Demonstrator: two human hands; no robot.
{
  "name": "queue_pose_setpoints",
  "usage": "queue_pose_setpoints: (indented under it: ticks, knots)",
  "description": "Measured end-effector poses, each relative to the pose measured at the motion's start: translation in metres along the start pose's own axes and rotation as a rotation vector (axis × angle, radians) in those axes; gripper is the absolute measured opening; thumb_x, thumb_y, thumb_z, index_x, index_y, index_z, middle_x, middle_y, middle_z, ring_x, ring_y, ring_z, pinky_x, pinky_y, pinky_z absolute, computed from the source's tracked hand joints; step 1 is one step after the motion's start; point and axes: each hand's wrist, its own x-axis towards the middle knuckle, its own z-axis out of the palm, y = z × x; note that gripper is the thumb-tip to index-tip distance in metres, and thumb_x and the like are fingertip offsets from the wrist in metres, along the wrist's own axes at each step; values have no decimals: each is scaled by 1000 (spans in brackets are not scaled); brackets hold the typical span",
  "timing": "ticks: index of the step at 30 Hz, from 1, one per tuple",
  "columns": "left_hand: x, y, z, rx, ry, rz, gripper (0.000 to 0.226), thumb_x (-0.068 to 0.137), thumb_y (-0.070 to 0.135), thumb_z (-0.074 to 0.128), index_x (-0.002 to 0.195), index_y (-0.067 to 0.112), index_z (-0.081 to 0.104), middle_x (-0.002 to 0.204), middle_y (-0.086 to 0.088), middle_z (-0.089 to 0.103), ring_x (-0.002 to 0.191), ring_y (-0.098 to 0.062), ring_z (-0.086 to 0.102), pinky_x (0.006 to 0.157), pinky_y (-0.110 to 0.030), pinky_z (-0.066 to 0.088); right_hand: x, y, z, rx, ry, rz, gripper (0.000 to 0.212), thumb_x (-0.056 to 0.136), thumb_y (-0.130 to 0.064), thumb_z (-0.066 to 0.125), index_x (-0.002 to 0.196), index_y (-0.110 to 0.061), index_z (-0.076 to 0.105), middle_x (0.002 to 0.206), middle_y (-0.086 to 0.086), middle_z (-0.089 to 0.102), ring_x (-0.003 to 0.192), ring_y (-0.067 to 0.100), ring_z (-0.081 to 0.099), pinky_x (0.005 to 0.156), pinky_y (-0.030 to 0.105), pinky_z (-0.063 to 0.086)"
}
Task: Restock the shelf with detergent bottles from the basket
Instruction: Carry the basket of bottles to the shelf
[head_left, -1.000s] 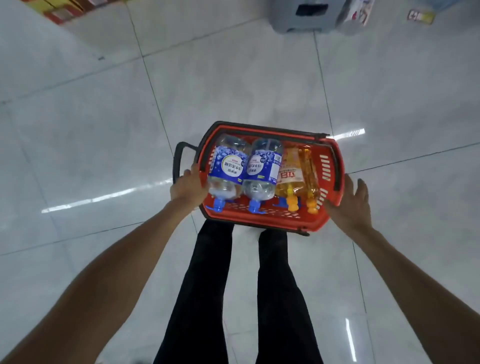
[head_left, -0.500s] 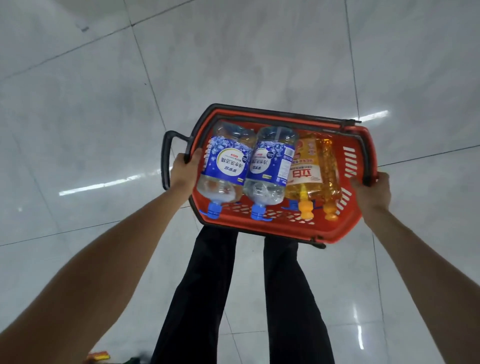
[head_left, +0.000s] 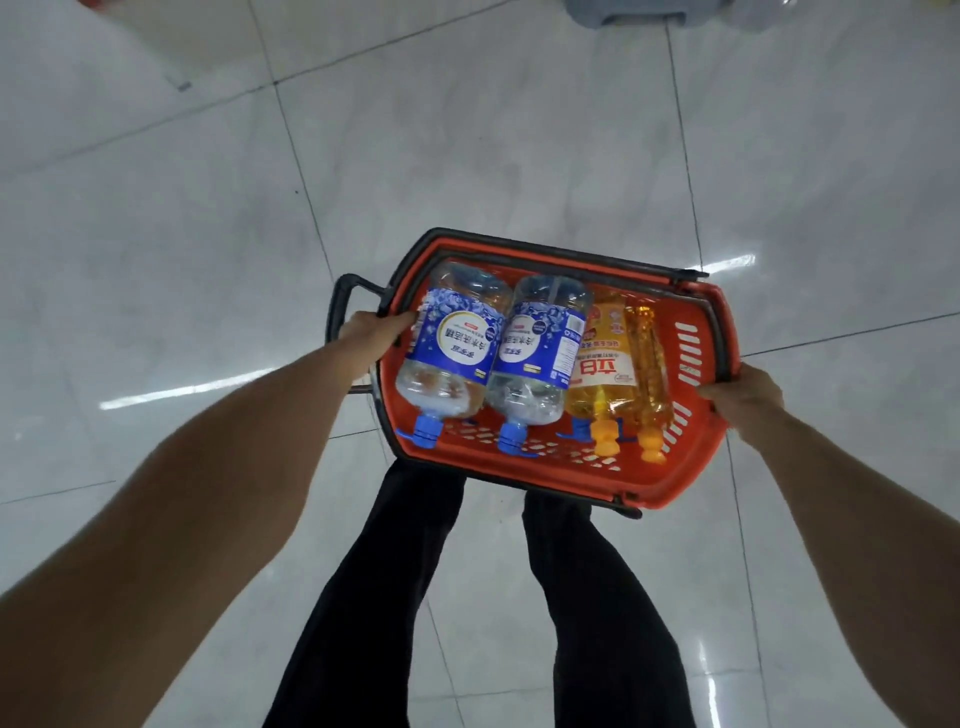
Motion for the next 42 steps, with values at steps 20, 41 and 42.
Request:
queue_pose_setpoints:
  ticks: [20,41,42]
  knots:
    - [-202,-136,-178,8,134,-82,61,90,64,65,99,4,72,98,-21,71,89,-36,66,79,-36,54,-258,-105,-91,-255,-40,-365,38,94,-39,67,119,-10,68,87,3,67,61,11,58,65,28,49]
    - [-407,-241,-365,-405,313,-93,53,93,52,68,64,7,64,62,-6,65,60,-25,63,48,-26,37,-504,-289,-145,-587,66,-722,37,85,-49,70,113,-25,66,93,-1,75,67,18,72,71,39,63]
    - [-409,-237,-370,-409,323,-99,54,94,50,67,62,7,62,61,-5,64,58,-24,62,47,-26,37,-503,-301,-143,-604,59,-733,36,87,-47,70,113,-24,65,92,0,74,66,18,71,69,37,62]
